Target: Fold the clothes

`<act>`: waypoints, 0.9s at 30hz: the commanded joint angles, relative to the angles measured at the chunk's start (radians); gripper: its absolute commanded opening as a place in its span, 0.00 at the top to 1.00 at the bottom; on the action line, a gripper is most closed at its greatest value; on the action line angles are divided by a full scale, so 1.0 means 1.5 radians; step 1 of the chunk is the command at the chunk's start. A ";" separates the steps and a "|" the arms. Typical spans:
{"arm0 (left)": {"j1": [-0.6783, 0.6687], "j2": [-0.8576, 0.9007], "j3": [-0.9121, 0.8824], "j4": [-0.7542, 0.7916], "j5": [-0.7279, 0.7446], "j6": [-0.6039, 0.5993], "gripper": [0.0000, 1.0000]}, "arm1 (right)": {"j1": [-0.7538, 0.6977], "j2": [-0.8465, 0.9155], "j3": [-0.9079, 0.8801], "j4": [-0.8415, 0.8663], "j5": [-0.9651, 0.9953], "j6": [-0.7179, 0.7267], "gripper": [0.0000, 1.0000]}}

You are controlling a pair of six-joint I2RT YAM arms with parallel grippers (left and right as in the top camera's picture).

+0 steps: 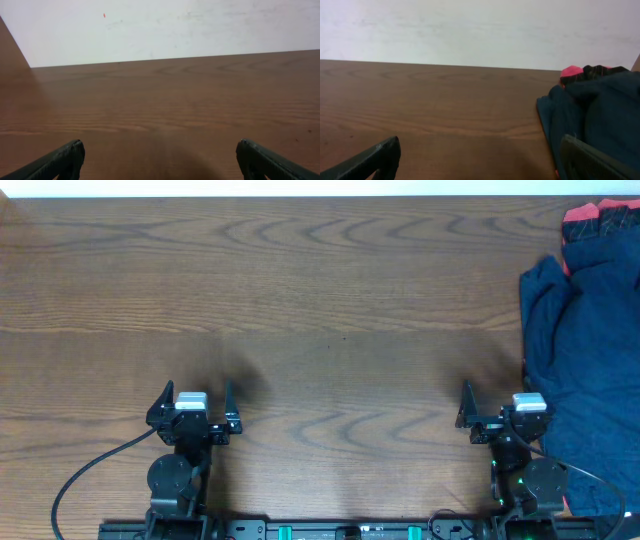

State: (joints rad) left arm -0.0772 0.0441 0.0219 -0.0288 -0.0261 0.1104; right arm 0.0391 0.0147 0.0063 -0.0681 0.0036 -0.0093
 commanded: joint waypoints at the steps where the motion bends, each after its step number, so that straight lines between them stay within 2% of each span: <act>1: 0.003 0.001 -0.012 -0.028 -0.008 0.008 0.02 | -0.005 -0.001 -0.001 -0.003 0.010 -0.007 0.01; 13: 0.003 0.001 -0.012 -0.028 -0.008 0.007 0.02 | -0.005 -0.001 -0.001 -0.004 -0.007 -0.005 0.01; 20: 0.003 0.008 -0.011 -0.028 -0.007 -0.125 0.02 | -0.005 0.023 -0.001 -0.005 -0.007 0.084 0.01; 27: 0.003 0.037 0.017 -0.031 0.028 -0.135 0.02 | -0.005 0.087 0.007 -0.013 -0.008 0.156 0.01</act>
State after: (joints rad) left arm -0.0772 0.0772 0.0311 -0.0452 -0.0067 -0.0566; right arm 0.0391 0.1116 0.0063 -0.0715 -0.0021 0.1474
